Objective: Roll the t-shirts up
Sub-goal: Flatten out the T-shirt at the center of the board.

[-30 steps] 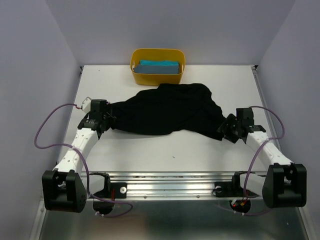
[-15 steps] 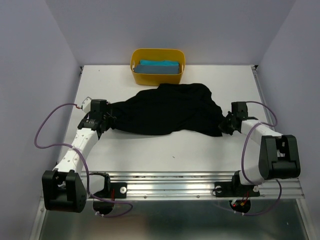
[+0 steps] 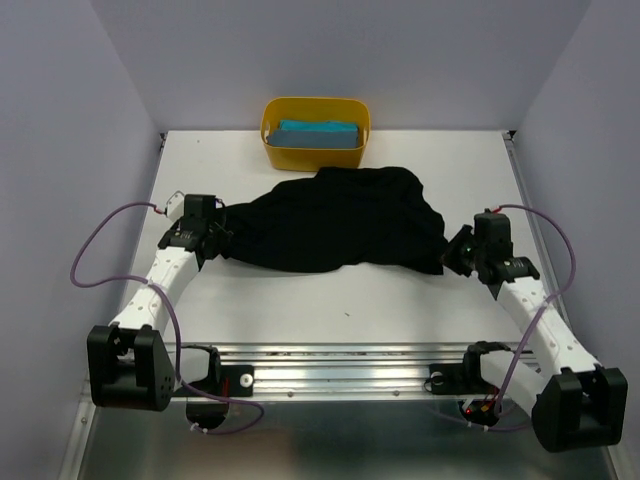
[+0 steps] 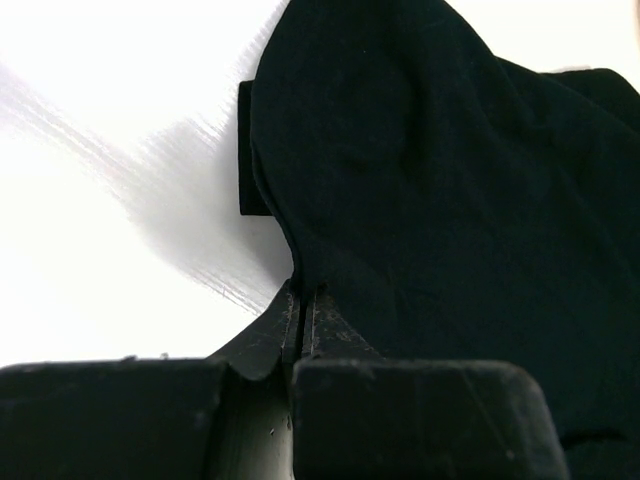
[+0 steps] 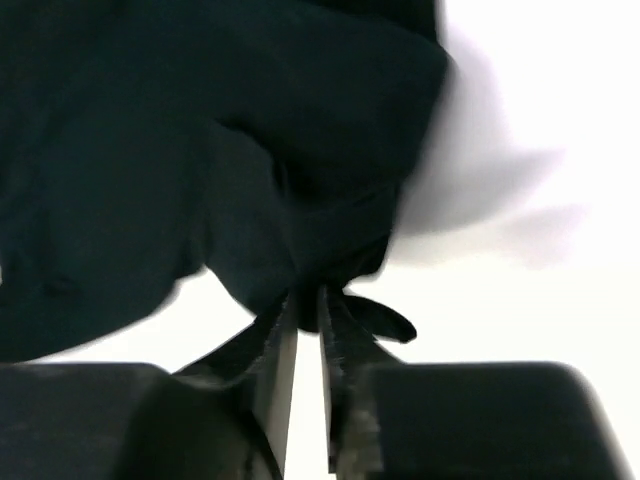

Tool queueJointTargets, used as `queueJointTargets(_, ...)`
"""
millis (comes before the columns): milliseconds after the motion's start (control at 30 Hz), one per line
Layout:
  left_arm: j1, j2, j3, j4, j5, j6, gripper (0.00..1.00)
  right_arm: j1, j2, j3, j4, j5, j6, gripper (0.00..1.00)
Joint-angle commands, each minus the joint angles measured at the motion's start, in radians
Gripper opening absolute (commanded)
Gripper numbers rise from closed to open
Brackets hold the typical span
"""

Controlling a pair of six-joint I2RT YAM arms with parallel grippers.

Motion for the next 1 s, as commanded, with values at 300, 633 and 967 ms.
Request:
queueJointTargets(300, 0.002, -0.007, 0.036, -0.005, -0.016, 0.015, 0.00, 0.003, 0.033, 0.043, -0.071, 0.084, 0.015, 0.47)
queueJointTargets(633, 0.002, -0.033, 0.016, 0.001, -0.013, 0.012, 0.00, 0.046, 0.438, 0.238, 0.072, 0.065, -0.130, 0.63)
queueJointTargets(967, 0.002, -0.026, 0.014, -0.002, -0.013, 0.010, 0.00, 0.129, 0.647, 0.315, 0.120, 0.093, -0.157, 0.46)
